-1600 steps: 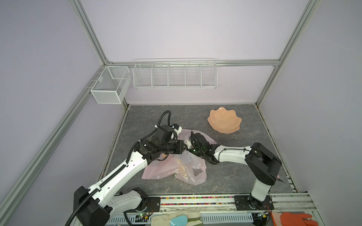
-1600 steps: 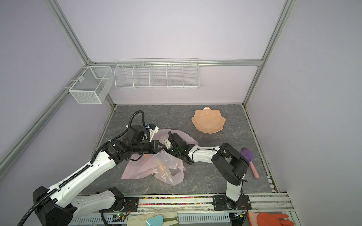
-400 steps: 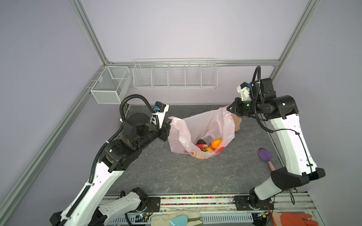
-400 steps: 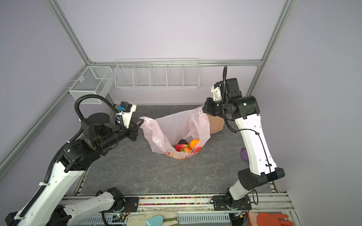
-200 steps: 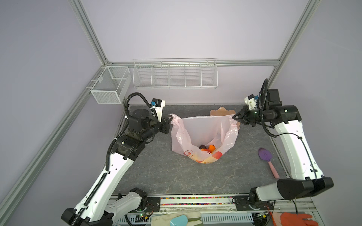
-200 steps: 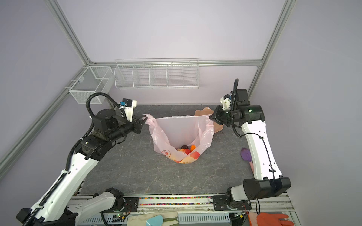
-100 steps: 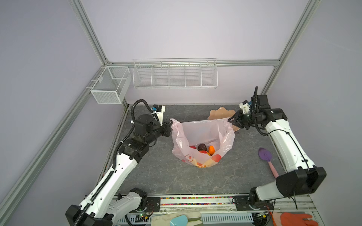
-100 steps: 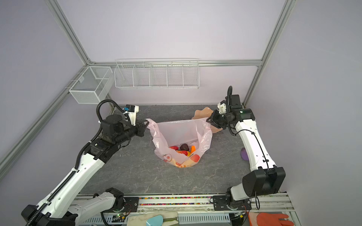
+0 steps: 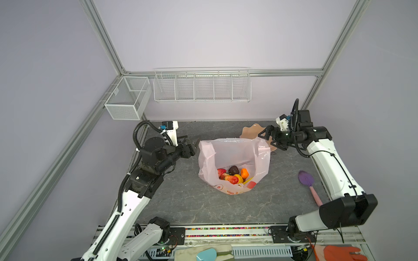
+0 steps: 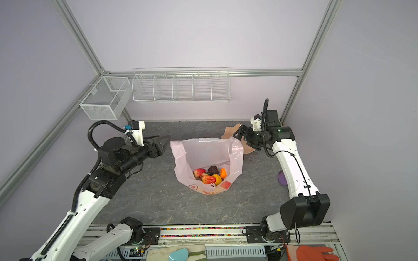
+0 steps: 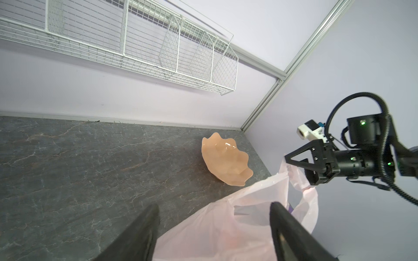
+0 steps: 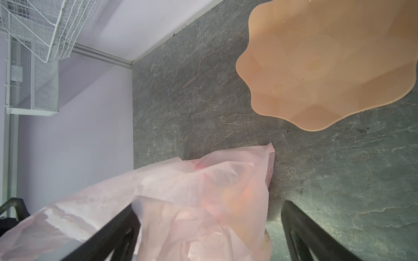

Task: Place the fruits into the plastic bag
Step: Place the plastic bag at the center of the table, then pick up the plastic bag from the center of the table.

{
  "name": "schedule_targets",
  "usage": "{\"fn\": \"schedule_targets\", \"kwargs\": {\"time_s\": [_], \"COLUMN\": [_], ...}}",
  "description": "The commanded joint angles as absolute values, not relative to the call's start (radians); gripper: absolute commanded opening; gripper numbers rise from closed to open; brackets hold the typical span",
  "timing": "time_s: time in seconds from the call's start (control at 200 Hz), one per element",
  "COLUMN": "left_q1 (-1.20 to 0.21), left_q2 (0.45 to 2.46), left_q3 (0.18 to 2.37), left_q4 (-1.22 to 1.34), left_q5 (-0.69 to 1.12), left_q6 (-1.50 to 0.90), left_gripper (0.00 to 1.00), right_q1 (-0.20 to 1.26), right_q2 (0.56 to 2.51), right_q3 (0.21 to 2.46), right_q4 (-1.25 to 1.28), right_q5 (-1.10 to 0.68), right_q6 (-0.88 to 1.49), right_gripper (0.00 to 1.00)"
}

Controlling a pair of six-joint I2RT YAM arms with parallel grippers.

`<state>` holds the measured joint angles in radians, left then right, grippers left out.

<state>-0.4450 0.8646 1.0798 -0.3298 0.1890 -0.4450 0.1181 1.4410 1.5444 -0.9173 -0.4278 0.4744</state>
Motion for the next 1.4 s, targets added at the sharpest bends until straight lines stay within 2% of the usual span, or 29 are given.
{"fn": "schedule_targets", "kwargs": {"time_s": [0.0,0.24,0.765,1.095,1.395], "left_q1": [-0.440,-0.441,-0.440,-0.440,-0.437], "left_q2": [0.791,0.727,0.724,0.670,0.650], "left_q3": [1.077,1.102,1.010,0.881,0.699], "left_q4": [-0.362,-0.498,-0.599,-0.661,-0.586], "left_q5": [0.145,0.071,0.008,-0.053,-0.276], "left_q6": [-0.508,-0.501,-0.506,-0.515,-0.470], "left_gripper": [0.81,0.87,0.90,0.91,0.92], "right_q1": [0.102,0.051,-0.064,-0.081,-0.088], "right_q2": [1.360,1.284,1.188,1.021,0.956], "right_q3": [1.523,1.507,1.395,1.115,0.887], "right_q4": [-0.883,-0.840,-0.875,-0.839,-0.657], "right_q5": [-0.404,-0.394,-0.399,-0.267,-0.085], "right_q6": [0.414,0.387,0.361,0.324,0.278], "right_gripper": [0.94,0.88,0.88,0.88,0.89]}}
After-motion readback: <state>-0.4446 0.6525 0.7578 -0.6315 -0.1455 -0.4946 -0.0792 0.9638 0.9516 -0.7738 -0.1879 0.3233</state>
